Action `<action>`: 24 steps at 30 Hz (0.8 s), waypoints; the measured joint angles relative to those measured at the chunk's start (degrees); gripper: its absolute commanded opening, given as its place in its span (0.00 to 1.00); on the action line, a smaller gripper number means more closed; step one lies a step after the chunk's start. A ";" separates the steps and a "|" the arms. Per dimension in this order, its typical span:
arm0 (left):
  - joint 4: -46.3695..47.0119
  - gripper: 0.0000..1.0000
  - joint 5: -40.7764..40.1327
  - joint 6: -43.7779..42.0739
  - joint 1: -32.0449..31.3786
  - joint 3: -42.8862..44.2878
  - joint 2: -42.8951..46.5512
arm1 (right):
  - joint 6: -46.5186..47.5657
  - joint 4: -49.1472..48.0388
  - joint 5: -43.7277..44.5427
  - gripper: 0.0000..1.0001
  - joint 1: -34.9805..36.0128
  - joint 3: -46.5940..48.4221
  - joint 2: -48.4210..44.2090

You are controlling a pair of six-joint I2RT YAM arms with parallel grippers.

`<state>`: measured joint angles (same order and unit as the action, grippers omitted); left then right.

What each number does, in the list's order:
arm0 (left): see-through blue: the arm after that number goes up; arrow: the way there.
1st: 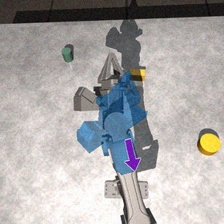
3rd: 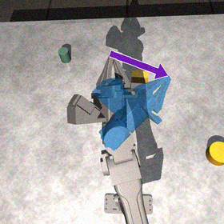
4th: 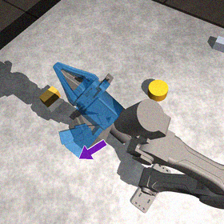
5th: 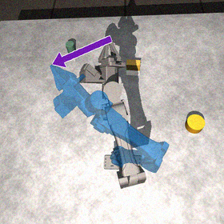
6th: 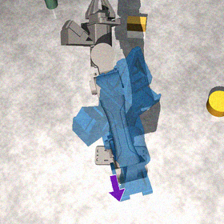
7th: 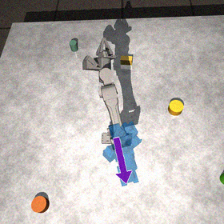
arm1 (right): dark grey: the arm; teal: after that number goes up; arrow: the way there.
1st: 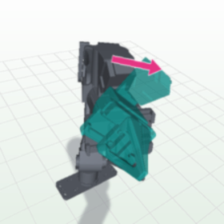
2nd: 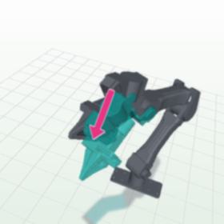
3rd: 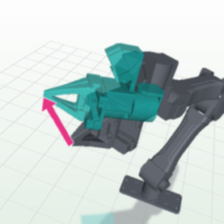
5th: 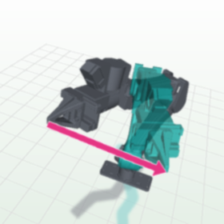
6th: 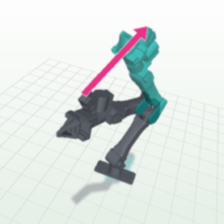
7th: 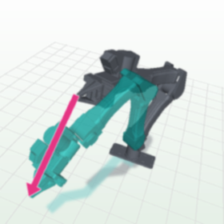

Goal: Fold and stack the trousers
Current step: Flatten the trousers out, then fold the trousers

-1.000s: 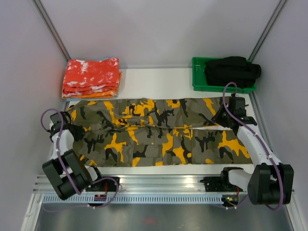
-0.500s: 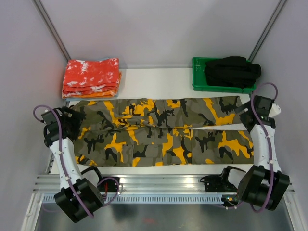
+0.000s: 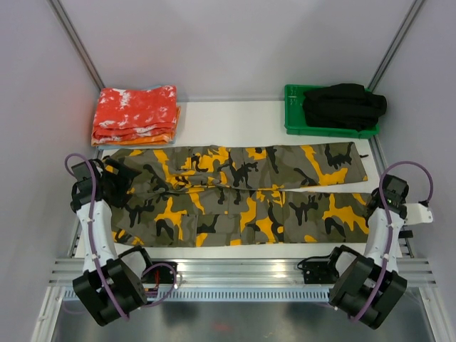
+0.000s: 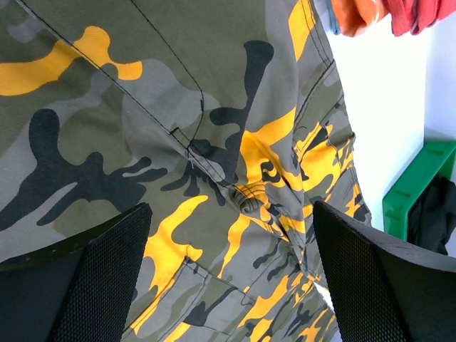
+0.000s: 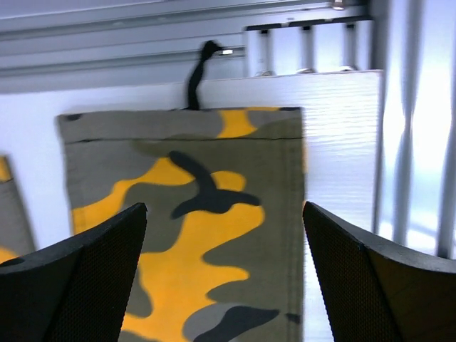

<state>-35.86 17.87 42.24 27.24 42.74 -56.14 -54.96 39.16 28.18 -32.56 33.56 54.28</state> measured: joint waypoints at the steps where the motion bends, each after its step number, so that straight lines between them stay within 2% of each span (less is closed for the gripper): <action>1: 0.02 1.00 0.31 -0.02 0.00 0.00 0.00 | -0.37 0.28 0.81 0.97 -0.74 -0.79 -0.02; 7: 0.17 1.00 0.55 -0.24 0.00 0.00 0.07 | 1.07 -2.47 1.11 0.90 -7.63 -2.05 0.55; 12: 0.17 1.00 0.48 -0.31 0.00 0.00 0.15 | 2.80 -5.57 -1.25 0.89 -14.25 -2.01 6.32; 16: 0.22 1.00 0.37 -0.31 0.00 0.00 0.17 | 4.15 -5.79 -2.01 0.89 -16.00 -2.01 9.38; 24: 0.20 1.00 0.11 -0.35 0.00 0.00 0.13 | 7.39 -10.14 -5.46 0.84 -16.13 -3.23 8.90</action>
<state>-35.66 17.98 41.89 27.24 42.74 -56.01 -47.57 29.02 22.72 -48.69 30.33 63.18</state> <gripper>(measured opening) 0.993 0.856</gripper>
